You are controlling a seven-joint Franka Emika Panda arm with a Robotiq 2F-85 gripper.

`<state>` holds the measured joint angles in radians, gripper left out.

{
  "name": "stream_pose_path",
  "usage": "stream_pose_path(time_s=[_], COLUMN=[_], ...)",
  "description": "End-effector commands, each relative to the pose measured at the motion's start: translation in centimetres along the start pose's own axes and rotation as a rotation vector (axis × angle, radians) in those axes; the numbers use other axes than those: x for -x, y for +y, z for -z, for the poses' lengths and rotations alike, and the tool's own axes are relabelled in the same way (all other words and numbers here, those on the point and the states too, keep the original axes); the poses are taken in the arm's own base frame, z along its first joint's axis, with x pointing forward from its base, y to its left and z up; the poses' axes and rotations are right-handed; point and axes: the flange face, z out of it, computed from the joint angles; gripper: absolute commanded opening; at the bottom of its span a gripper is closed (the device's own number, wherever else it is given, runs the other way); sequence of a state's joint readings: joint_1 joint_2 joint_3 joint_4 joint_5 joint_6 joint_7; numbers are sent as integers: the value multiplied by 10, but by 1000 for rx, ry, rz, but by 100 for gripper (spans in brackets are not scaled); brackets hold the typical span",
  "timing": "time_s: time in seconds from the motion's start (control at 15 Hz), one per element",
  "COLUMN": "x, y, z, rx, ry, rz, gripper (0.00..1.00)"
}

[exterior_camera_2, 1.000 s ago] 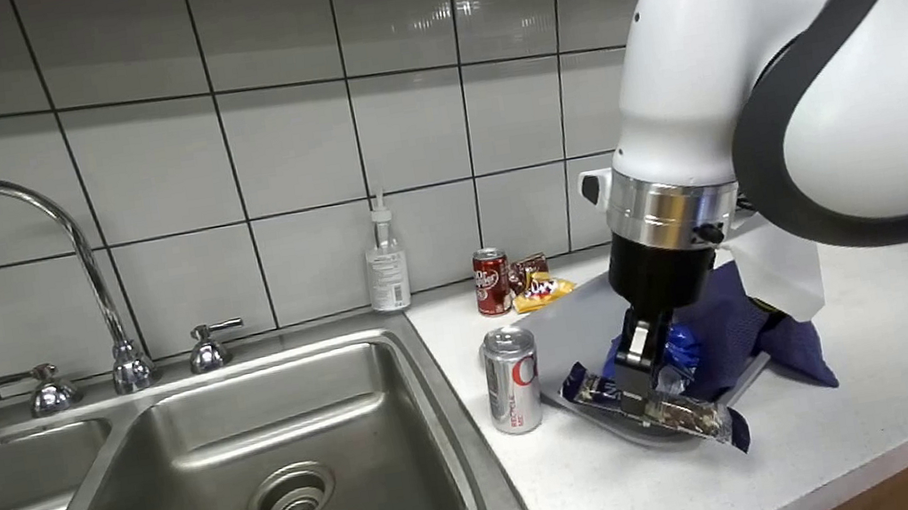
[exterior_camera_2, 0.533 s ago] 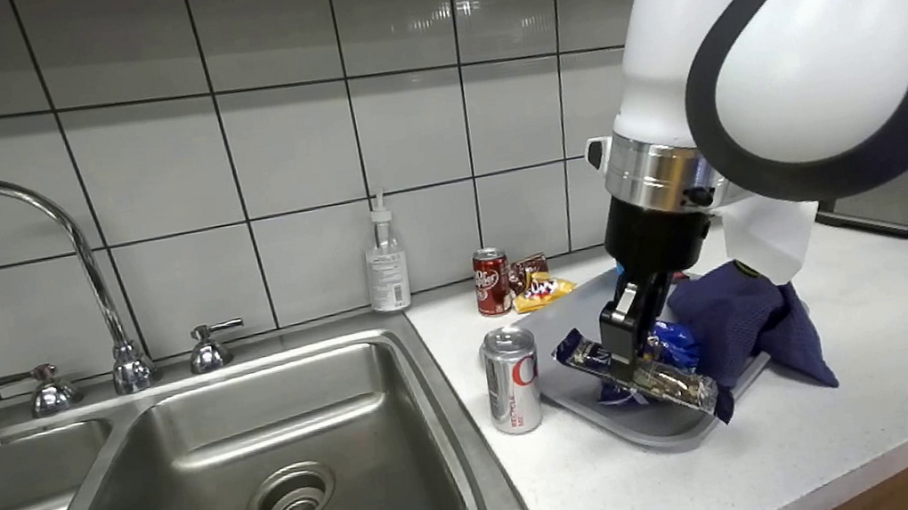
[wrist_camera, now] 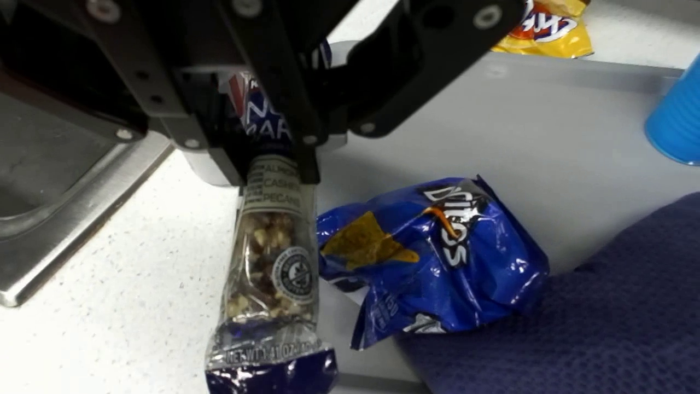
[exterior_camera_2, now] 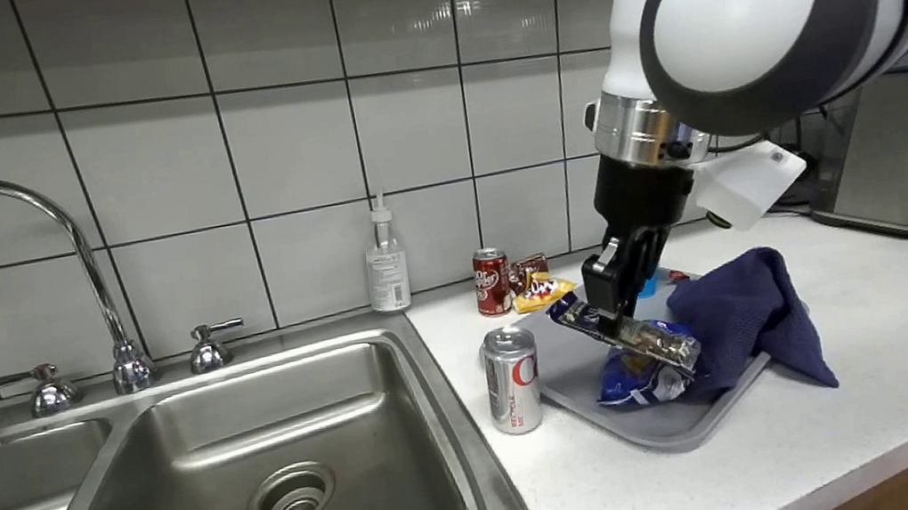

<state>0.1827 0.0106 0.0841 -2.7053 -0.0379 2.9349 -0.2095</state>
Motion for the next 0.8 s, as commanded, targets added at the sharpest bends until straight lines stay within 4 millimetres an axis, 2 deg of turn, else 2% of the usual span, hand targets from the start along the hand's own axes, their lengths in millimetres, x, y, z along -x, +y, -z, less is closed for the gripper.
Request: stream_pose_path(time_s=[0.0, 0.4, 0.73], x=[-20, -48, -70], y=[12, 22, 36], z=[10, 9, -5], rx=[-16, -53, -69], ry=[-9, -24, -53], rz=[-50, -151, -229], gripper=[7, 7, 7])
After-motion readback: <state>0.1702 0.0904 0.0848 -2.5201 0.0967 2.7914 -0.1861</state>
